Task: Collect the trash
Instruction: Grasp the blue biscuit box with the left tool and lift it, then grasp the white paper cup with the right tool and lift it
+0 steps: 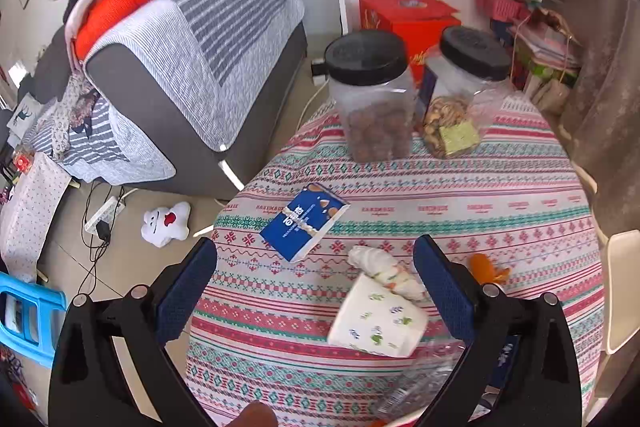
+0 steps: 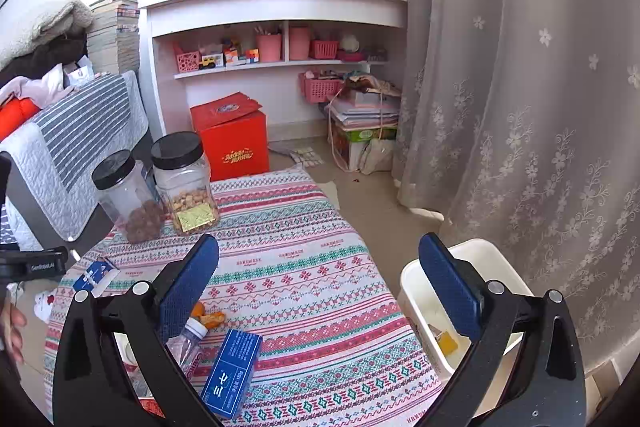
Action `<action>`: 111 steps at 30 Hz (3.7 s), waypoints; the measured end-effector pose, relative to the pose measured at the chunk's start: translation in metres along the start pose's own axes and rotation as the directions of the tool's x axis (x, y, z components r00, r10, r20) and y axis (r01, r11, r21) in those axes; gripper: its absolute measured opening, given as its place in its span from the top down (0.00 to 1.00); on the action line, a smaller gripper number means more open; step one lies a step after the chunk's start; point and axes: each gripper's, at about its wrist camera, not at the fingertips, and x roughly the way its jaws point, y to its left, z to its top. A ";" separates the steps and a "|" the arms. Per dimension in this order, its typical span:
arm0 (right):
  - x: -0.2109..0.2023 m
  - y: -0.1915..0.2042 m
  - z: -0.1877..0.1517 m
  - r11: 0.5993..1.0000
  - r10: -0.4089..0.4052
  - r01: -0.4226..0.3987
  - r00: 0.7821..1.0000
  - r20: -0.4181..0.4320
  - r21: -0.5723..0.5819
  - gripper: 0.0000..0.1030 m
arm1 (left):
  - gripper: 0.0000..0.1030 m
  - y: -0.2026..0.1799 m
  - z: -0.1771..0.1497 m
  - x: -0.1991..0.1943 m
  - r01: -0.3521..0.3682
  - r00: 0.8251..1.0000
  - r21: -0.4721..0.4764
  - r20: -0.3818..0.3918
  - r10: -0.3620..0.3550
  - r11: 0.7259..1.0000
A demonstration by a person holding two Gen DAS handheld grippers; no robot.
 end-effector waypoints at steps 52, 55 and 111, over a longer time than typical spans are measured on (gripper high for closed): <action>0.083 0.262 -0.083 0.404 0.265 -0.745 0.651 -0.712 -0.531 0.10 | 0.46 0.141 -0.066 -0.076 0.233 0.972 -0.465 0.122 -0.199 0.854; 0.088 0.276 -0.099 0.363 0.211 -0.725 0.675 -0.707 -0.585 0.13 | 0.46 0.148 -0.068 -0.072 0.235 0.972 -0.482 0.116 -0.204 0.844; 0.068 0.233 -0.028 0.573 0.533 -0.704 0.708 -0.462 -0.419 0.44 | 0.46 0.150 -0.067 -0.058 0.237 0.971 -0.463 0.126 -0.201 0.854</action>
